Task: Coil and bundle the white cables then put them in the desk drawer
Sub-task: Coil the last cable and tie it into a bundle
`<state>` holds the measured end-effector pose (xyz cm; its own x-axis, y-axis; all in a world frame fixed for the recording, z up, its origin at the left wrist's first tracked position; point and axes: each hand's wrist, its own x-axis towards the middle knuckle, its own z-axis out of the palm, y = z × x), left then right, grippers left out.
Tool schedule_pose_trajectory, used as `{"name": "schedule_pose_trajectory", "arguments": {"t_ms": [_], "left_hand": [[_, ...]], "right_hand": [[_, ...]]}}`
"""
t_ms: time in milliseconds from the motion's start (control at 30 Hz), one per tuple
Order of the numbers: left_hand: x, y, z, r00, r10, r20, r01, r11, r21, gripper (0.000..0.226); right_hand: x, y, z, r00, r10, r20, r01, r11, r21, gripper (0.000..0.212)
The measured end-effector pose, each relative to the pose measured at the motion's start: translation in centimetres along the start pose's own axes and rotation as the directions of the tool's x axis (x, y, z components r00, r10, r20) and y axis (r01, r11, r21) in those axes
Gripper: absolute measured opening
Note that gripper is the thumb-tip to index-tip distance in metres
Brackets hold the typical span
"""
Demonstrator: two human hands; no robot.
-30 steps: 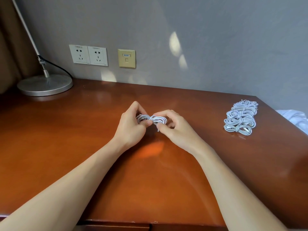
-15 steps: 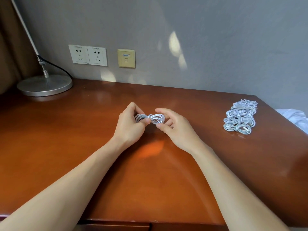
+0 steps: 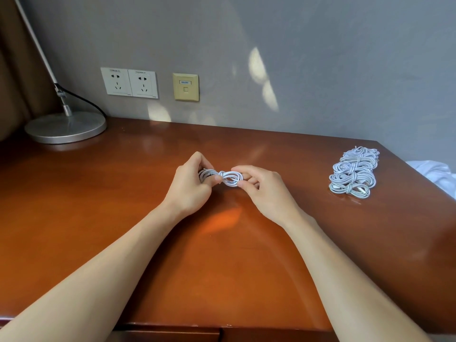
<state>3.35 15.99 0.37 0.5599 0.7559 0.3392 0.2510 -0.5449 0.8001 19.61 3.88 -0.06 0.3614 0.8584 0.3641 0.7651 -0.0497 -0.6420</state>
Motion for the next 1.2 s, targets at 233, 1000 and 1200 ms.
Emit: {"name": "schedule_pose_trajectory", "arguments": {"t_ms": [233,1000,1200], "left_hand": [[0.3,-0.6,-0.1,0.99,0.078,0.12,-0.084,0.995,0.045,0.028],[0.4,2.2,3.1,0.921,0.313,0.232,-0.375,0.872,0.313,0.036],[0.2,5.6,7.2,0.89,0.356,0.285,-0.433,0.854,0.287,0.036]], "right_hand": [[0.0,0.6,0.0,0.997,0.031,-0.067,-0.03,0.999,0.016,0.032],[-3.1,2.3,-4.6,0.99,-0.015,-0.139,-0.032,0.945,-0.326,0.026],[-6.2,4.5,-8.4,0.978,0.044,-0.202,-0.105,0.947,-0.303,0.029]]}}
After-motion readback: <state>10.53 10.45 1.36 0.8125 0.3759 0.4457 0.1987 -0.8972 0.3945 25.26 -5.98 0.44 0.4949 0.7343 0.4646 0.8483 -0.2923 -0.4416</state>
